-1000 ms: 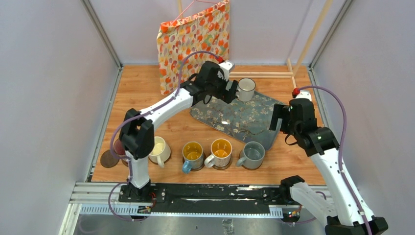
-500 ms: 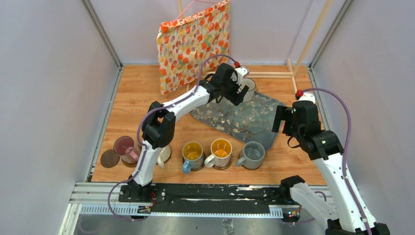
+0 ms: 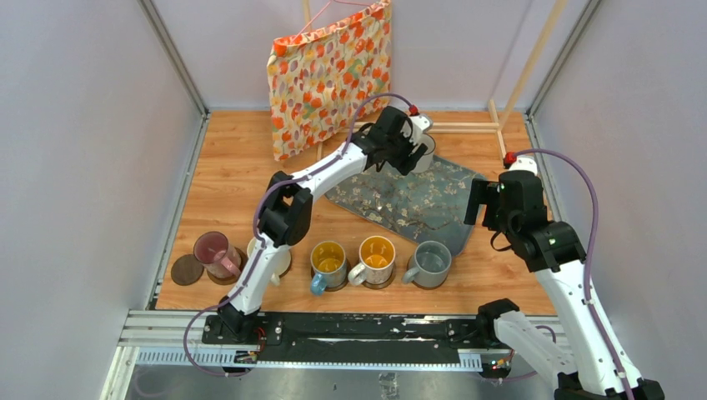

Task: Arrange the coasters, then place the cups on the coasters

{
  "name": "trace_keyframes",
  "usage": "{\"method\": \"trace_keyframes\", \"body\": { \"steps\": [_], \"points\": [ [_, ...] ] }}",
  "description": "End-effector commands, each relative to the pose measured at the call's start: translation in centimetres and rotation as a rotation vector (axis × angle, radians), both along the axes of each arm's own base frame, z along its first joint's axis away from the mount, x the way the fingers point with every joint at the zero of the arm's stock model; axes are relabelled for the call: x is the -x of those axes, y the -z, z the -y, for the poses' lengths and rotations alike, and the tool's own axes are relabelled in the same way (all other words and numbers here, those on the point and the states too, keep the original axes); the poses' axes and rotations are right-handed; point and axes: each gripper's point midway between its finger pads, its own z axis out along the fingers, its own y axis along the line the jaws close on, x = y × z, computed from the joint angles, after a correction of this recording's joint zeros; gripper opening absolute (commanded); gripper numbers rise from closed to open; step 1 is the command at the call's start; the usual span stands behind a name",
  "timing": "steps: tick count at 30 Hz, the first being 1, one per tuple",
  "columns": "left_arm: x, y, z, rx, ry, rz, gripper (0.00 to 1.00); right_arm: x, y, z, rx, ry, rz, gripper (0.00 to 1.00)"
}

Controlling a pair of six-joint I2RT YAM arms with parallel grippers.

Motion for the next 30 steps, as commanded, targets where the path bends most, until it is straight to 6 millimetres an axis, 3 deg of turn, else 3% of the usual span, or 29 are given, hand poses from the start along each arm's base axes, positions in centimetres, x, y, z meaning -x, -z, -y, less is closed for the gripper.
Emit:
{"method": "trace_keyframes", "body": {
  "steps": [1, 14, 30],
  "points": [
    [-0.3, 1.0, 0.1, -0.044, 0.023, 0.013, 0.71, 0.4, -0.3, 0.3, 0.035, -0.005, -0.008, 1.0],
    [-0.9, 1.7, 1.0, -0.03, 0.002, 0.012, 0.43, 0.4, 0.1, 0.5, 0.044, -0.001, -0.019, 1.0],
    [-2.2, 2.2, 1.3, -0.039, -0.052, 0.044, 0.34, 0.5, 0.1, 0.5, 0.043, -0.004, -0.017, 1.0]
  ]
}}
